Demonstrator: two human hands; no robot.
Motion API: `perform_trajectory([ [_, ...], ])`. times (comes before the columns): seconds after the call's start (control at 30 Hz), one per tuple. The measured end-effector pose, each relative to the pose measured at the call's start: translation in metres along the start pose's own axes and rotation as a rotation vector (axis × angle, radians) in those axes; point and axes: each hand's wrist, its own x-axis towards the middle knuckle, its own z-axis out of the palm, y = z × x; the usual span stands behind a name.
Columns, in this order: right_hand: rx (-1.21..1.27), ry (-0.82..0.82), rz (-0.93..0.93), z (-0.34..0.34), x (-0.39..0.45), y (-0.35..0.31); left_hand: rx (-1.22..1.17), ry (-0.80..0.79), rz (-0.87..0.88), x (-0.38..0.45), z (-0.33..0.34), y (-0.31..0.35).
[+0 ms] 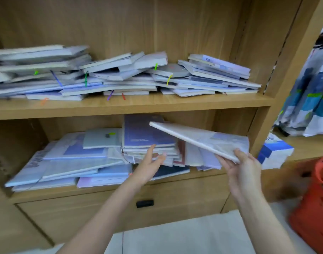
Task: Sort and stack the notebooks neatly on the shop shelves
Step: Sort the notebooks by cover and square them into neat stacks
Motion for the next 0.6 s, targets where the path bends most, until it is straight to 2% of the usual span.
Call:
perform_trajectory([
  [0.1, -0.101, -0.182, 0.139, 0.029, -0.018, 0.050, -0.706, -0.078, -0.106, 0.002, -0.004, 0.007],
  [0.17, -0.222, -0.314, 0.275, 0.038, -0.018, 0.072, -0.928, 0.030, -0.132, 0.006, -0.014, 0.001],
  [0.23, -0.249, -0.353, 0.423, 0.036, -0.007, 0.085, -0.817, 0.121, -0.172, 0.003, -0.035, -0.009],
  [0.33, -0.212, -0.273, 0.476, 0.029, 0.018, 0.092, -0.653, 0.088, -0.217, -0.010, -0.080, -0.025],
  [0.37, -0.253, -0.296, 0.479, 0.031, 0.022, 0.094, -0.618, 0.060, -0.229, -0.015, -0.095, -0.030],
  [0.43, -0.416, -0.443, 0.515, 0.038, 0.016, 0.102, -0.554, 0.039, -0.256, -0.023, -0.124, -0.034],
  [0.5, -0.546, -0.580, 0.532, 0.047, 0.005, 0.114, -0.524, 0.083, -0.254, -0.026, -0.146, -0.040],
  [0.6, -0.480, -0.687, 0.515, 0.067, -0.010, 0.129, -0.589, 0.104, -0.208, -0.036, -0.169, -0.046],
])
